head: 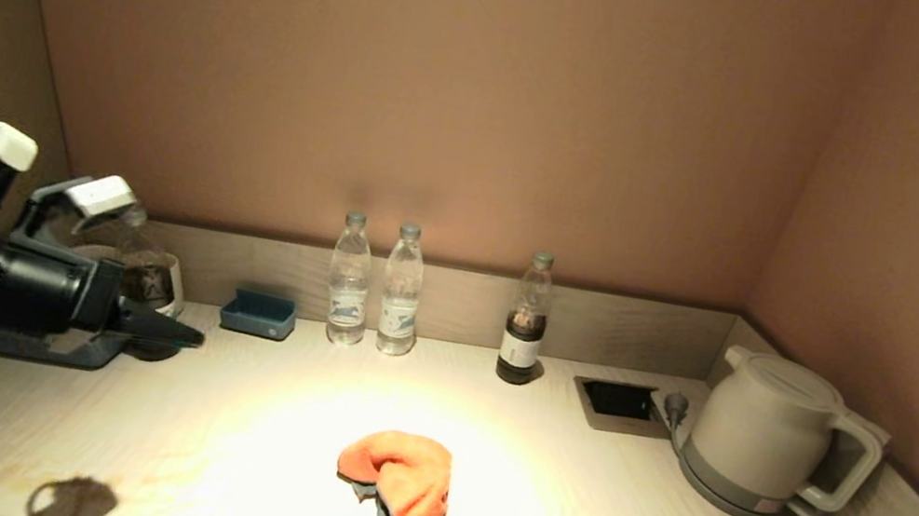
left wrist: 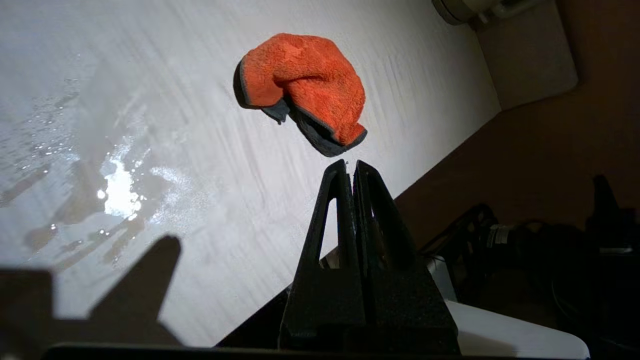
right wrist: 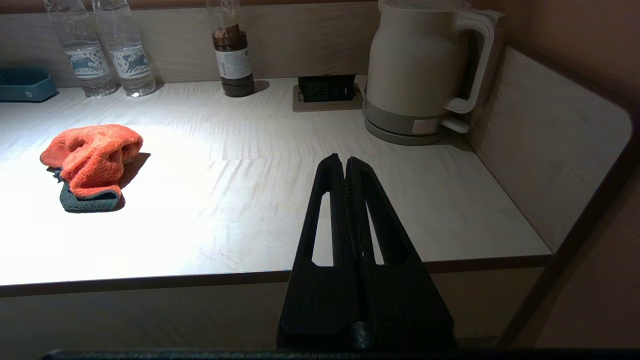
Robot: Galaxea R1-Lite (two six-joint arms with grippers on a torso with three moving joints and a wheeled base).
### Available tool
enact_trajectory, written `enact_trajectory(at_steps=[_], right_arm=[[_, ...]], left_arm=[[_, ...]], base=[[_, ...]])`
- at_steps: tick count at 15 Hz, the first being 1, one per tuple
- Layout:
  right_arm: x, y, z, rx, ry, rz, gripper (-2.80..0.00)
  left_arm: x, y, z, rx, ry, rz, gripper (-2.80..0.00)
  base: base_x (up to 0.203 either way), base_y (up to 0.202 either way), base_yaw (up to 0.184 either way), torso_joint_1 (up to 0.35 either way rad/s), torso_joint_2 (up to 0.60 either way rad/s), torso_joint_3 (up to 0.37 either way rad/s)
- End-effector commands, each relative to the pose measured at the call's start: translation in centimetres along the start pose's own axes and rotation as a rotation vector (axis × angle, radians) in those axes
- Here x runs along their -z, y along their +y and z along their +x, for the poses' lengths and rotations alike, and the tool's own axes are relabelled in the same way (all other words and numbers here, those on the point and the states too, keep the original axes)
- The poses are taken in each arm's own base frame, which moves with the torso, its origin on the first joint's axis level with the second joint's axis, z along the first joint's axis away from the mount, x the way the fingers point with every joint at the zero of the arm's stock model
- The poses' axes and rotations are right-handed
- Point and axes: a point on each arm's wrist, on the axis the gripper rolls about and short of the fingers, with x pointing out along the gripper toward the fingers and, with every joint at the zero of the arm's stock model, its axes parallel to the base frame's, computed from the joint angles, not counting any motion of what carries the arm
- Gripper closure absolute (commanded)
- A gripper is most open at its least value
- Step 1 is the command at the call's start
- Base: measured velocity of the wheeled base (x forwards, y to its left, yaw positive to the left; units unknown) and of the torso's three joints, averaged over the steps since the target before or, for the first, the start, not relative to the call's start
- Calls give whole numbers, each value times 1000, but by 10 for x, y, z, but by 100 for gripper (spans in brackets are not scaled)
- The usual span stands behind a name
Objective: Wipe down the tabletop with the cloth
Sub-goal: Pick up the tablecloth
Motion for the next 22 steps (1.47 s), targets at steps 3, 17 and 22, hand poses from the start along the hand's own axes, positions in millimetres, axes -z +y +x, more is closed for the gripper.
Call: enact_trajectory(at_steps=[3, 17, 22], right_arm=[[0, 0, 0, 0, 1, 0, 0], [0, 0, 0, 0, 1, 0, 0], [0, 0, 0, -2, 1, 0, 0]], left_arm=[[-23, 20, 73, 12, 113, -56, 0], [-4, -86, 208, -328, 86, -171, 0], [7, -71, 231, -410, 92, -165, 0]], base=[[0, 0, 0, 0, 0, 0], [0, 0, 0, 0, 0, 0], [0, 0, 0, 0, 0, 0]])
